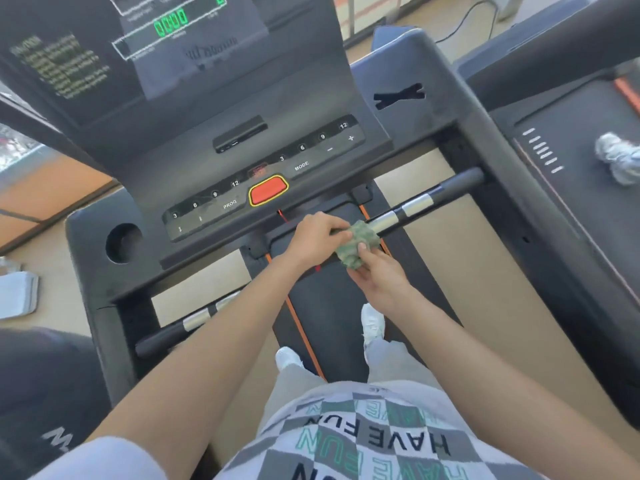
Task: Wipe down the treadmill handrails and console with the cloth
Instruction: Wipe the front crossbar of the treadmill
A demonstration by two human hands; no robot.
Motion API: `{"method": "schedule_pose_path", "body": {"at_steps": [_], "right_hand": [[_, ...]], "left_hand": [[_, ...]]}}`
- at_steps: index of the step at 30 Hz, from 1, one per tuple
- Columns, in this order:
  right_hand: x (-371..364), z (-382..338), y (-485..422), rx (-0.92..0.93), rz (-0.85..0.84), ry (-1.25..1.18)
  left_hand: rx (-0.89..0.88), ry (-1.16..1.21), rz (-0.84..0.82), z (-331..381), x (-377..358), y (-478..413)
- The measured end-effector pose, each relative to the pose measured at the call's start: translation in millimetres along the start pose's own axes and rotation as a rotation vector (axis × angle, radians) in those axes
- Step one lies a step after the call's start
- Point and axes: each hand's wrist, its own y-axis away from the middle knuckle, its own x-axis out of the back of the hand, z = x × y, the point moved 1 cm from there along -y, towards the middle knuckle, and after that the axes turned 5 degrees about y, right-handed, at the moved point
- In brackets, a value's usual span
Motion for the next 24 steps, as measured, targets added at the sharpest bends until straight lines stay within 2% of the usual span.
{"method": "schedule_pose_path", "body": {"at_steps": [10,19,24], "right_hand": [[45.4,-60.7,-13.6,0.218,0.159,-0.053],[37.6,-47.1,-8.5,0.121,-0.008,0.107],[46.3,-64.3,-11.6,0.227,0.122,0.089]], "left_hand": [[-0.018,0.122,-0.109,69.6,-29.9,-45.7],[0.038,0.039,-0.26,31.5,0.0,-47.8],[-0.07,0.012,-0.265,42.5,-6.5,-67.8]]}}
